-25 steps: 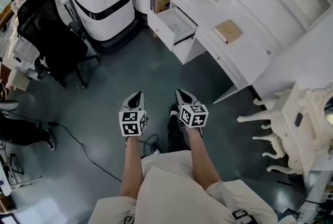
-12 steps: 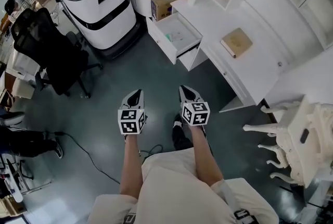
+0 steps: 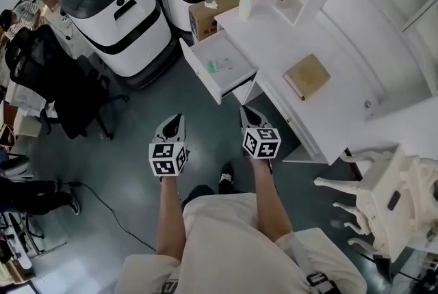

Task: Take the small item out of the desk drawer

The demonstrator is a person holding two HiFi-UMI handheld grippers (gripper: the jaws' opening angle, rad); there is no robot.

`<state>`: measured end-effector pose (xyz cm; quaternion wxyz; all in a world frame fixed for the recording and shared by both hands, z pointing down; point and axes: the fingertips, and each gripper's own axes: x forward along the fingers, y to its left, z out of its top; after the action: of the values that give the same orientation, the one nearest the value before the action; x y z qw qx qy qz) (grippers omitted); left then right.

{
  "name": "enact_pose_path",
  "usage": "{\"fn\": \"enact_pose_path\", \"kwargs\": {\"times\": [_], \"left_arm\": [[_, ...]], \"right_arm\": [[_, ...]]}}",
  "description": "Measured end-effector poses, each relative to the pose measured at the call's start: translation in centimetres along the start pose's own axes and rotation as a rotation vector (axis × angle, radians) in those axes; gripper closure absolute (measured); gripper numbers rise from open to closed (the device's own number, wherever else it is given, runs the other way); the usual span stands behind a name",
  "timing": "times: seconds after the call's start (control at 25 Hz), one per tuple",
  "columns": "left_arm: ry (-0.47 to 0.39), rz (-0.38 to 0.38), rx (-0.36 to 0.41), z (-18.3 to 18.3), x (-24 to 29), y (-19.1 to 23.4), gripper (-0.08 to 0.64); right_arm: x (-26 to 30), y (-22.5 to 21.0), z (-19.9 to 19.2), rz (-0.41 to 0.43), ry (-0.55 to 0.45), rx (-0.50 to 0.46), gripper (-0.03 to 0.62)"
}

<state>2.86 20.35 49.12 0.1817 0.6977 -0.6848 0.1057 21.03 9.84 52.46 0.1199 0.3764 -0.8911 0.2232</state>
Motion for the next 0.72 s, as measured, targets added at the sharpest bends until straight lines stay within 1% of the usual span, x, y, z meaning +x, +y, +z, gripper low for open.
{"fn": "enact_pose_path", "kwargs": {"times": [0.24, 0.36, 0.44, 0.56, 0.72], "left_arm": [[0.013, 0.007, -0.006, 0.6, 2.5, 1.2, 0.543], [0.007, 0.01, -0.022, 0.8, 3.7, 2.0, 0.543], [0.003, 0.011, -0.036, 1.0, 4.9, 2.6, 0.543], [0.008, 0.001, -0.039, 1.4, 7.7, 3.4, 0.543], [0.005, -0.027, -0.044, 2.9, 12.7, 5.5, 0.543]], "right_arm": [[2.7, -1.1, 0.6, 0.016, 0.028, -0.003, 0.568], [3.7, -1.7, 1.0, 0.028, 0.02, 0.037, 0.568], [4.8, -2.2, 1.2, 0.034, 0.027, 0.044, 0.568], [7.0, -3.4, 1.9, 0.043, 0.036, 0.043, 0.568], [11.4, -5.2, 4.0, 0.041, 0.027, 0.092, 0.568]]}}
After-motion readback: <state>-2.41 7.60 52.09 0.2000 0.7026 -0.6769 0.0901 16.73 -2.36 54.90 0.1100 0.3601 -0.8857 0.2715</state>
